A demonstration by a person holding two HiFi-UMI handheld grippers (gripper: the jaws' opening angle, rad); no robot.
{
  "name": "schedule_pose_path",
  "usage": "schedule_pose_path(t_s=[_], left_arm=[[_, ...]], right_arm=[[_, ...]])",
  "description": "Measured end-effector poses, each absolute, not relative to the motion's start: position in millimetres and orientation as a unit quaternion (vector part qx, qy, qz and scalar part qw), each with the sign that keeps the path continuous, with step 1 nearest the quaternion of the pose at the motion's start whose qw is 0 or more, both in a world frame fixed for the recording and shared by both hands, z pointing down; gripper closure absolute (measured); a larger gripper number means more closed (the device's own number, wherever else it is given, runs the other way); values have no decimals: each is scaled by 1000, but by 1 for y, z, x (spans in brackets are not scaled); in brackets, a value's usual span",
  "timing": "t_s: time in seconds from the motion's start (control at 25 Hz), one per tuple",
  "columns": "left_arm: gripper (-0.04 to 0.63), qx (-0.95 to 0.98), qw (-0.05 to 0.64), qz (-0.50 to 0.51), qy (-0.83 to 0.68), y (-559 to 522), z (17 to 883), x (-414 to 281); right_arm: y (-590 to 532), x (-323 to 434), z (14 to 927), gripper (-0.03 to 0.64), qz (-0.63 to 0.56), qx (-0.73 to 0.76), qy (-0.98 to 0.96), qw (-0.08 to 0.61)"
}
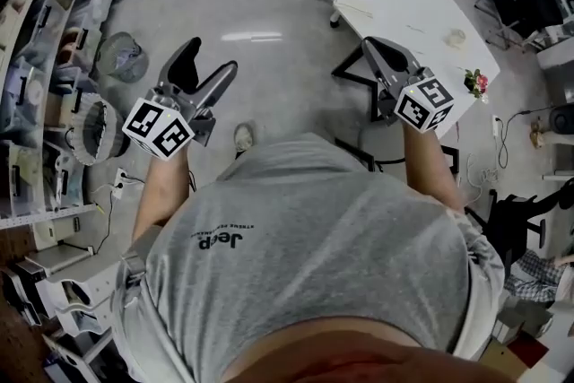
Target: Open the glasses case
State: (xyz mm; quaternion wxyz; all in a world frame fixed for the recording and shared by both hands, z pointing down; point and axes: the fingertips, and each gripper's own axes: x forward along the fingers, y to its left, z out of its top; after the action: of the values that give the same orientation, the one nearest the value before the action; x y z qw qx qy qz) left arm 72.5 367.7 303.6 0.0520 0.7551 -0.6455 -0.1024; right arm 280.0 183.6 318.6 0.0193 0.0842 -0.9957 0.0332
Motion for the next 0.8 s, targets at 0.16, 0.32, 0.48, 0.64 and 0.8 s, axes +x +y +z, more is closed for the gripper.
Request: schedule_pose_path(t_s=[0.16, 0.32, 0.48, 0.64, 0.8], left_arm=[[149, 773, 43, -100, -625, 338, 302, -3], [149, 785, 33, -89, -612, 307, 290, -74], [149, 789, 38, -78, -608, 287, 285, -147], [149, 792, 45, -85, -603, 270, 288, -211], [149, 795, 58, -92, -597, 246, 295, -247]], right_arm=[[161, 210, 310, 612, 26, 107, -994, 14], [138, 143, 299, 612, 28, 118, -993, 1], [120, 70, 298, 612, 38, 128, -991, -4], [107, 8, 300, 612, 35, 125, -991, 8], [87, -28, 303, 612, 37, 129, -991, 23]])
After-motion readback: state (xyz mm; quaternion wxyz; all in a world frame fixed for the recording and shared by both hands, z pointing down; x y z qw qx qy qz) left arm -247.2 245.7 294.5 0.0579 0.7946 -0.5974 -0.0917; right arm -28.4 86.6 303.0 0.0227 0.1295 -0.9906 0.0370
